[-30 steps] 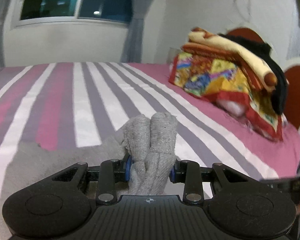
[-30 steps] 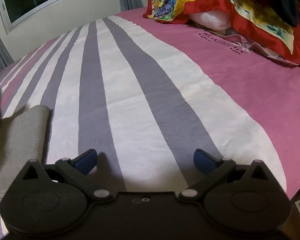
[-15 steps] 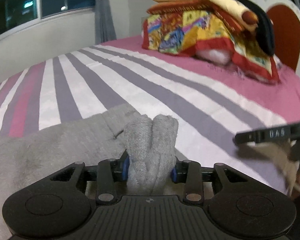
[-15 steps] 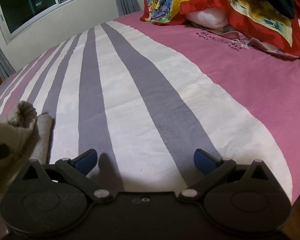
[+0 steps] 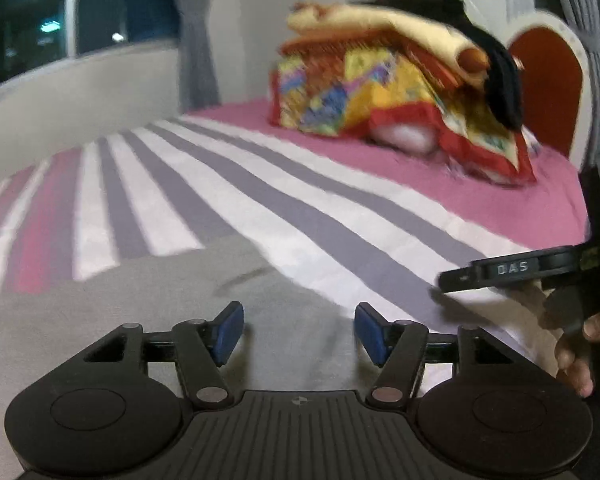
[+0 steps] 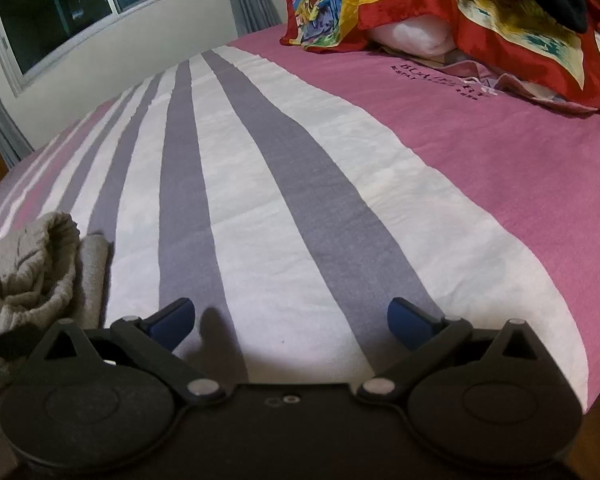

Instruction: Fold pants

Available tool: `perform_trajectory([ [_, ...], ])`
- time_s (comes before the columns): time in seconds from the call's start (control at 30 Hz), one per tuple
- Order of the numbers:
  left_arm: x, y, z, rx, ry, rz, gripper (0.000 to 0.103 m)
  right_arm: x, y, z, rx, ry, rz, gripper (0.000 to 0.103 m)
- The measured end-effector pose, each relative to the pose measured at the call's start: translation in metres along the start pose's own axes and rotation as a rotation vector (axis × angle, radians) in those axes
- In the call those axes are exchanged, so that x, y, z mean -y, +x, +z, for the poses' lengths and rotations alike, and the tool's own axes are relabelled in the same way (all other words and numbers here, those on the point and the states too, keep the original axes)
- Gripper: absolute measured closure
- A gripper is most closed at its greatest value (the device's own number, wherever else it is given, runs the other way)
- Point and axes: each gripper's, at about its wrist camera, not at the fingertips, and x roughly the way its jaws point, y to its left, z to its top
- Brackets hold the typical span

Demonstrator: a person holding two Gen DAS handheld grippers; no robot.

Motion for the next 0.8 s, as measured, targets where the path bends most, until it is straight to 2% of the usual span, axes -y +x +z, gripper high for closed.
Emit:
perform_trajectory([
  [0.1, -0.038, -0.041, -0.023, 0.028, -0.059, 0.095, 0.041, 0.012, -0.006, 0.000, 0.022, 0.063, 0.059, 0.000],
  [0.17, -0.072, -0.077, -0.053, 0.041, -0.127, 0.178, 0.041, 0.012, -0.012, -0.001, 0.011, 0.076, 0.078, 0.001],
  [0.2, -0.085, -0.090, -0.066, 0.041, -0.150, 0.205, 0.041, 0.009, -0.021, -0.003, 0.028, 0.069, 0.113, 0.007],
  [0.27, -0.111, -0.117, -0.098, 0.030, -0.210, 0.263, 0.041, -0.001, -0.041, -0.008, 0.083, 0.048, 0.181, 0.008],
  [0.37, -0.135, -0.137, -0.134, -0.015, -0.276, 0.298, 0.041, -0.033, -0.066, -0.021, 0.203, -0.001, 0.277, 0.005],
  [0.4, -0.138, -0.138, -0.140, -0.027, -0.280, 0.302, 0.041, -0.046, -0.069, -0.025, 0.220, -0.025, 0.297, 0.000],
  [0.43, -0.139, -0.137, -0.145, -0.038, -0.281, 0.294, 0.041, -0.059, -0.070, -0.028, 0.224, -0.052, 0.324, 0.000],
  [0.57, -0.132, -0.120, -0.156, -0.072, -0.247, 0.255, 0.041, -0.104, -0.064, -0.036, 0.137, -0.118, 0.429, 0.000],
  [0.63, -0.130, -0.114, -0.153, -0.064, -0.242, 0.269, 0.041, -0.115, -0.057, -0.034, 0.070, -0.111, 0.439, 0.000],
  [0.7, -0.132, -0.113, -0.149, -0.038, -0.256, 0.269, 0.041, -0.120, -0.054, -0.034, 0.044, -0.115, 0.424, 0.001],
  [0.77, -0.138, -0.104, -0.147, -0.048, -0.250, 0.291, 0.041, -0.122, -0.055, -0.032, 0.037, -0.119, 0.429, 0.011],
  [0.8, -0.142, -0.101, -0.148, -0.059, -0.248, 0.308, 0.041, -0.125, -0.056, -0.031, 0.032, -0.128, 0.434, 0.023],
])
